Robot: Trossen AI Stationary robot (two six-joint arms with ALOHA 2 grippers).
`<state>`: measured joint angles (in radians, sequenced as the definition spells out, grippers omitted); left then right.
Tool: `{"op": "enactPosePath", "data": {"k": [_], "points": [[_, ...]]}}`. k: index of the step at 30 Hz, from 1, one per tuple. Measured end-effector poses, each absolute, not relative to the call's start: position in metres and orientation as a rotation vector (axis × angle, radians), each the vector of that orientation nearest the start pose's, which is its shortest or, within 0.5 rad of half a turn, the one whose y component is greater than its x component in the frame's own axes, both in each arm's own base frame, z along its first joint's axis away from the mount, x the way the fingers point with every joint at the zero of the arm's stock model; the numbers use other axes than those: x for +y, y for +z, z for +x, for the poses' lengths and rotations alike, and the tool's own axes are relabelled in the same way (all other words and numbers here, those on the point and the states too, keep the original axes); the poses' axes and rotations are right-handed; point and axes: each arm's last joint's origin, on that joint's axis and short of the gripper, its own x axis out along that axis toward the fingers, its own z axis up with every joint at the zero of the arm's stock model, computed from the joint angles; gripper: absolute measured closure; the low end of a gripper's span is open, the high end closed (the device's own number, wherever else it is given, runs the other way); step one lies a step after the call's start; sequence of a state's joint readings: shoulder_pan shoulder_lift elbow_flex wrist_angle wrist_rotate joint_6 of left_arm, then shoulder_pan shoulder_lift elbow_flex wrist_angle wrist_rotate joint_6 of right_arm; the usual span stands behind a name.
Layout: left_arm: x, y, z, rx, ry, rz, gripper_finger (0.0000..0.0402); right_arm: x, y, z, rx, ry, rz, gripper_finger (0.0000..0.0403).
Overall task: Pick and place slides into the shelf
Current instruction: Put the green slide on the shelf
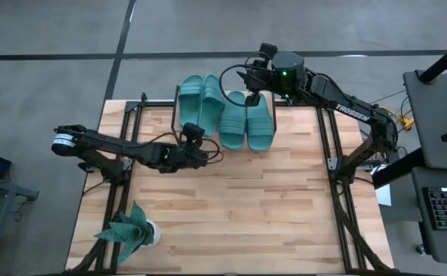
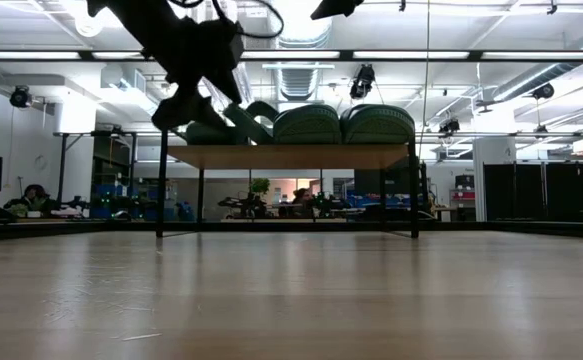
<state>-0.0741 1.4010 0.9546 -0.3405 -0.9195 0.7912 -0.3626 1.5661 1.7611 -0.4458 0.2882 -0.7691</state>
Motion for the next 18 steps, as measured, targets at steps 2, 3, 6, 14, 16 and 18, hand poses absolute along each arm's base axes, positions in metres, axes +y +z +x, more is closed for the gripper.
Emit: {"op": "enactPosePath", "data": {"k": [2,3,6,14,16,18], "points": [[0.0,0.256,0.281,0.994,0.484,1.09,0.0143,-0.128,0.45,0.315,0.49,-0.517,-0.726,0.0321],[-0.002,0.257,0.28,0.988,0.481,1.092,0.0143,-0.128,0.45,0.315,0.491,-0.516,-0.726,0.0321],[-0.008,0.265,0.275,0.941,0.484,1.064,0.0143,-0.128,0.449,0.315,0.499,-0.513,-0.724,0.0321],[-0.025,0.3,0.249,0.682,0.456,0.786,0.0144,-0.128,0.447,0.314,0.509,-0.507,-0.693,0.0321],[-0.027,0.311,0.241,0.608,0.447,0.705,0.0151,-0.128,0.446,0.315,0.501,-0.499,-0.667,0.0321],[-0.029,0.32,0.23,0.541,0.411,0.63,0.0167,-0.127,0.443,0.316,0.489,-0.477,-0.63,0.0321]]}}
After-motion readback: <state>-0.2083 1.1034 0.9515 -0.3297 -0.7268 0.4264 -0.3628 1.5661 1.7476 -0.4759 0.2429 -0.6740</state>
